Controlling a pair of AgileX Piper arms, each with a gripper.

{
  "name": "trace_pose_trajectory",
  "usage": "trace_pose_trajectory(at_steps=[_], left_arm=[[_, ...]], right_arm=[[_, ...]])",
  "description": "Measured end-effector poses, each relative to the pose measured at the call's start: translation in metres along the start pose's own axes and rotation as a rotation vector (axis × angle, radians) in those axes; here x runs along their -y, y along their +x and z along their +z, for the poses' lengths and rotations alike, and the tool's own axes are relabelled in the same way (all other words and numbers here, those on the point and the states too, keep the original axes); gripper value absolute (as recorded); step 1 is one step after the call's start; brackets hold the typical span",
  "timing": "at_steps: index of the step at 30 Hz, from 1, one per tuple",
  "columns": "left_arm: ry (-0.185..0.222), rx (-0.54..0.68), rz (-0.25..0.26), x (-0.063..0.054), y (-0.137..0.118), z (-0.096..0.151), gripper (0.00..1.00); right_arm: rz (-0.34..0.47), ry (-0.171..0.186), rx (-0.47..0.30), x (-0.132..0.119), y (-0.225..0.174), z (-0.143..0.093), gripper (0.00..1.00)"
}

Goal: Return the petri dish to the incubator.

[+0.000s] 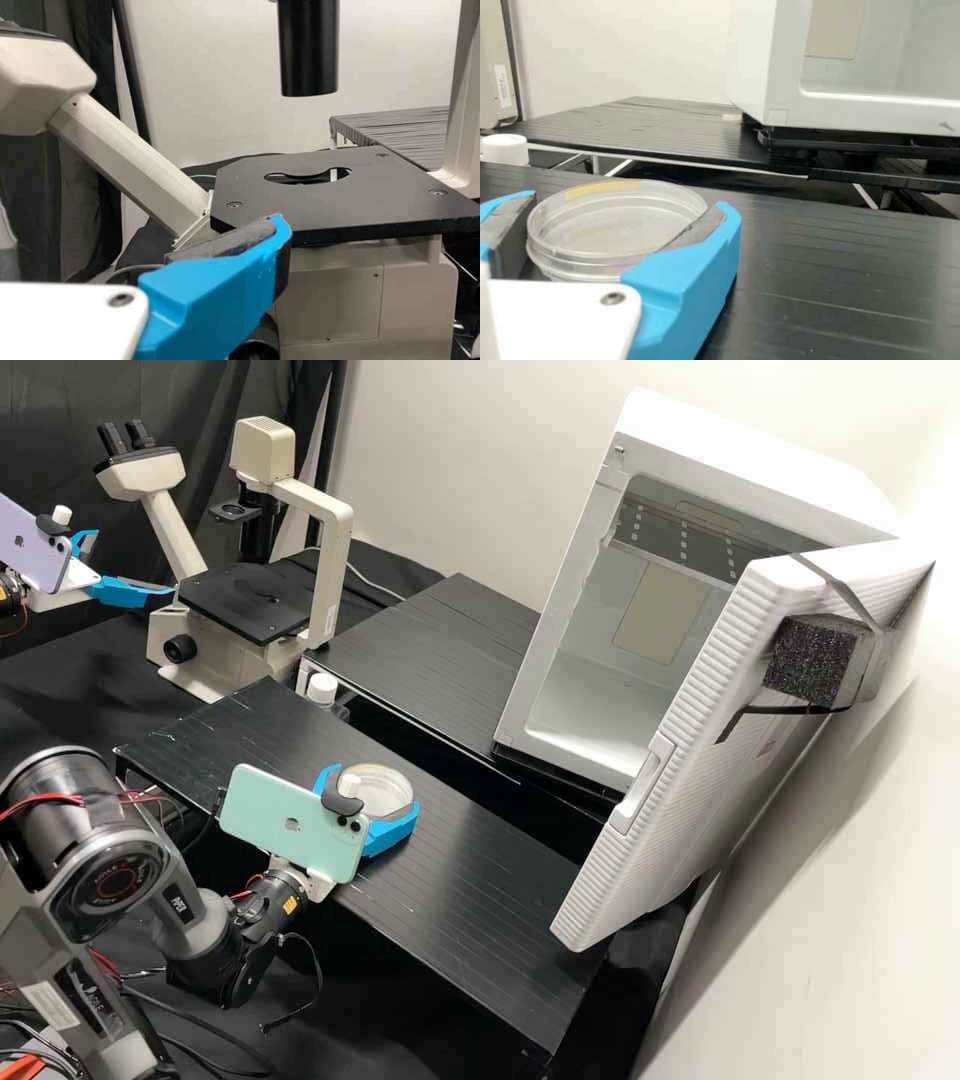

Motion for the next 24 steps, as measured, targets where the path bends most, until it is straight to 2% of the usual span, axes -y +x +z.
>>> trace_pose_trajectory(at_steps=[6, 11, 15, 20, 24], left_arm=[[0.000, 0.000, 0.000, 0.000, 0.000, 0.000, 1.00], [0.000, 0.000, 0.000, 0.000, 0.000, 0.000, 1.00], [0.000, 0.000, 0.000, 0.000, 0.000, 0.000, 1.00], [0.000, 0.000, 0.000, 0.000, 0.000, 0.000, 1.00], [0.000, 0.000, 0.000, 0.000, 0.000, 0.000, 1.00]], right_arm=[[0.024, 0.002, -0.006, -0.012, -0.010, 0.002, 0.00], [0.140, 0.018, 0.013, -0.026, -0.015, 0.000, 0.00], [0.224, 0.057, 0.079, -0.033, -0.016, 0.008, 0.00], [0.304, 0.051, 0.151, -0.055, 0.004, 0.025, 0.00], [0.376, 0.032, 0.182, -0.078, 0.028, 0.039, 0.00]])
